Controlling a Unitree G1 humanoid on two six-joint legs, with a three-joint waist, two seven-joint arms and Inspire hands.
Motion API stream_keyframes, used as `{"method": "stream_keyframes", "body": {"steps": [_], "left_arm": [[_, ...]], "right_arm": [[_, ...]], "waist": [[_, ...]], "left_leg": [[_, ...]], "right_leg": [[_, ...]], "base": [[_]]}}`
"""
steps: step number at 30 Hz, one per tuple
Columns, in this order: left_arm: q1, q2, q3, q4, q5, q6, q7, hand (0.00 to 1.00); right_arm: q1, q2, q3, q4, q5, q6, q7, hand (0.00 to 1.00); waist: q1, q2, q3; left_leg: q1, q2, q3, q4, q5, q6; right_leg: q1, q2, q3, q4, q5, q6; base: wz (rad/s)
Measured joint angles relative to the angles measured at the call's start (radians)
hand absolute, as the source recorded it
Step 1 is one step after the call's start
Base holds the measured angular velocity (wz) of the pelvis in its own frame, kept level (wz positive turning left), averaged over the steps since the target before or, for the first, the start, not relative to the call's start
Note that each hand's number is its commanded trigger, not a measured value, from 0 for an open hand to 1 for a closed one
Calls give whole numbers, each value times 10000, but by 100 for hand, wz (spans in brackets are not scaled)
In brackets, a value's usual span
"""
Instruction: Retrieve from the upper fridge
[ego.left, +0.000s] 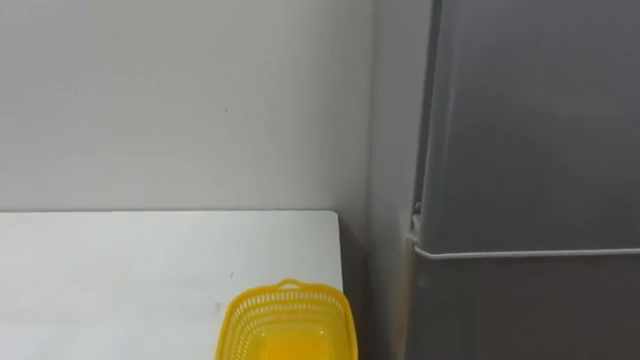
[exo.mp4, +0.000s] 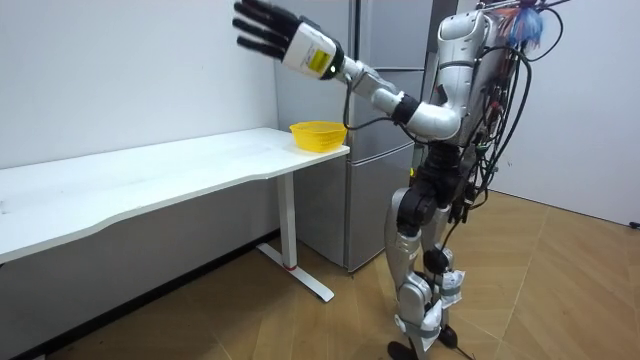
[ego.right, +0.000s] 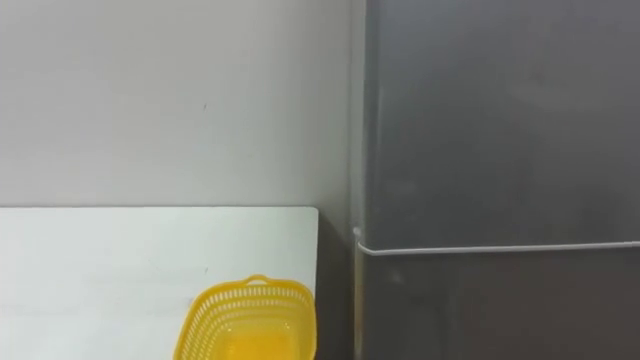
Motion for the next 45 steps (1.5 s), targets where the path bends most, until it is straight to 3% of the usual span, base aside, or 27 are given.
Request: {"method": "stream_keyframes", "body": {"steps": [5,7,8,13,16,19,23,27,31,34,45], "left_arm": [[-547,385,-528,-187,-77,275,-2334,0],[-857,405,-660,-180,-188,590,-3346,0],[-945,416,-708,-178,-198,675,-3609,0],[-1763,535,-1220,-211,-409,1487,-5889,0],[-2058,730,-1621,-226,-472,1855,-6907,0],[-2185,734,-1726,-251,-930,2189,-7617,0],[-2415,754,-1743,-251,-1064,2514,-8131,0],[-2442,857,-2038,-249,-2087,2739,-8424,0],[-2459,1479,-2439,-241,-2915,3000,-8826,0],[-2575,1662,-2474,-232,-2911,3139,-9193,0],[-2925,1813,-2759,-173,-2909,3208,-10072,0]], "right_arm": [[-232,-19,-76,144,-567,5,379,0],[-211,-34,-274,201,-617,10,490,0],[-222,-38,-328,202,-611,21,536,0],[-241,-316,-425,123,-1040,245,932,0],[-246,-393,-423,82,-1294,363,1102,0],[-257,-445,-426,69,-1332,454,1092,0],[-236,-459,-426,44,-1339,654,1078,0],[-264,-519,-418,-24,-1315,897,1000,0],[-262,-585,-419,-360,-1285,1036,994,0],[-229,-616,-420,-689,-1282,1107,1005,0],[-238,-653,-420,-781,-1254,1215,1085,0]], "waist": [[-383,138,34],[-534,301,-5],[-539,252,-5],[-674,412,1],[-735,420,-5],[-869,440,-16],[-871,454,-26],[-914,509,-65],[-1035,562,-66],[-1135,642,-55],[-1173,725,-59]], "left_leg": [[-55,-1,21,1,-1,2],[-154,16,171,24,0,3],[-176,14,180,46,0,3],[-297,-9,238,127,5,3],[-282,7,280,131,6,2],[-280,12,321,130,6,2],[-286,18,391,129,6,2],[-224,26,534,131,6,2],[-232,59,570,134,6,2],[-213,88,589,131,6,2],[-176,137,828,129,11,-7]], "right_leg": [[-49,-1,13,7,1,1],[-175,2,101,57,20,-7],[-192,-4,117,52,31,-6],[-306,-11,321,143,28,3],[-326,4,451,172,25,6],[-344,-2,447,174,25,6],[-377,6,454,175,24,3],[-411,-4,485,183,24,4],[-387,-11,513,192,25,1],[-373,-1,505,201,32,-10],[-370,4,524,196,39,-57]], "base": [[-1],[-12],[-11],[-9],[-8],[0],[0],[0],[0],[0],[-2]]}}
